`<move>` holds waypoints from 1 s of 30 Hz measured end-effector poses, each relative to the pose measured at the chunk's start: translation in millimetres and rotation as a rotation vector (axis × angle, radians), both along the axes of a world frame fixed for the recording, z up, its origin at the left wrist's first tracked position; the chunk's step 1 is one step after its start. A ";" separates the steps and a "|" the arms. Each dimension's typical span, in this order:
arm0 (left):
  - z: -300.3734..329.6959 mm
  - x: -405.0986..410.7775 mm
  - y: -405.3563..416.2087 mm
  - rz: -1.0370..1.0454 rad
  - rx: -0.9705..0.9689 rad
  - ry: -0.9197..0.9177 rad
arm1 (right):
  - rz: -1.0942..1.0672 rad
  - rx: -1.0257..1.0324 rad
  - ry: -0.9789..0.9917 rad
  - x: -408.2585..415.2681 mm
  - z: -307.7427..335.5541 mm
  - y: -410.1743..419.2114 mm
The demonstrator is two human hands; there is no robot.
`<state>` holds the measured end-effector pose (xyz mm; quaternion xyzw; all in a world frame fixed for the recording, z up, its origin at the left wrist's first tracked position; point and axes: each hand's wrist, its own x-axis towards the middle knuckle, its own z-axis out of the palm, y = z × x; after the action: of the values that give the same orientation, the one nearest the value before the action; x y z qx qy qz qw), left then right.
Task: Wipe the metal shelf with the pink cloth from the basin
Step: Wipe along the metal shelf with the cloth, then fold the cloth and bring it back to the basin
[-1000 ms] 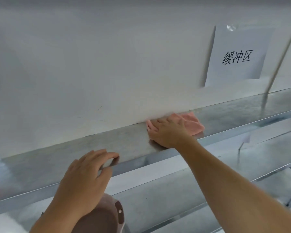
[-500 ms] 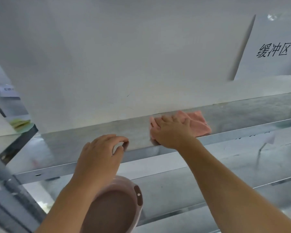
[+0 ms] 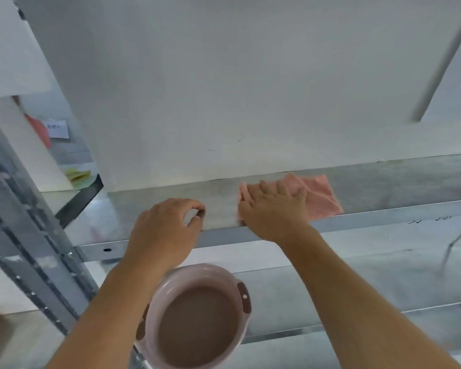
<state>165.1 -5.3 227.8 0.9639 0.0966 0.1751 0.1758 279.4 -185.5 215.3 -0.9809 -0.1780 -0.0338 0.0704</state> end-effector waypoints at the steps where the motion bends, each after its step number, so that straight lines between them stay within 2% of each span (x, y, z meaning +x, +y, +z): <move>1: 0.3 0.0 2.1 0.003 0.001 0.007 | 0.045 -0.006 -0.024 -17.0 -2.4 23.2; 4: -0.1 2.2 7.0 0.008 -0.016 0.029 | 0.104 0.069 -0.054 -44.2 -4.1 64.4; 6: 0.8 3.6 8.0 0.012 -0.050 0.035 | 0.132 0.125 -0.038 -33.1 -4.0 65.2; 8: 1.4 5.7 6.5 0.029 -0.038 0.026 | 0.152 0.228 -0.143 -21.8 -0.4 47.2; 10: 2.8 8.2 1.8 0.072 -0.008 0.011 | 0.030 0.477 -0.168 -16.3 12.8 10.9; 11: 4.0 10.1 -1.6 0.094 0.007 0.002 | -0.045 0.527 -0.174 -15.6 17.8 -9.1; 12: 5.5 12.7 -5.9 0.107 0.012 -0.001 | -0.093 0.475 -0.176 -15.8 22.1 -28.4; 14: 8.4 18.4 -17.0 0.096 0.012 0.037 | -0.120 0.208 -0.110 -22.6 25.8 -47.2; 16: 9.1 25.9 -28.8 0.064 0.022 0.115 | -0.027 0.089 -0.074 -26.7 19.7 -41.4; 20: 11.0 42.2 -39.9 -0.017 -0.159 0.168 | 0.035 0.219 0.006 -13.6 20.0 -30.0; 23: 16.4 47.5 -40.3 -0.058 -0.221 0.210 | 0.075 0.210 0.072 -10.1 25.8 -23.0; 26: 14.4 44.3 -42.2 -0.069 -0.168 0.177 | 0.113 0.216 0.048 -13.4 28.1 -24.6; 30: 6.4 34.7 -44.2 -0.109 0.030 0.015 | 0.163 0.283 0.022 -18.3 27.4 -27.1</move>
<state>199.8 -49.4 234.2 0.9716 0.0427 0.1594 0.1698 261.2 -212.6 242.7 -0.9439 -0.2496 -0.0420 0.2123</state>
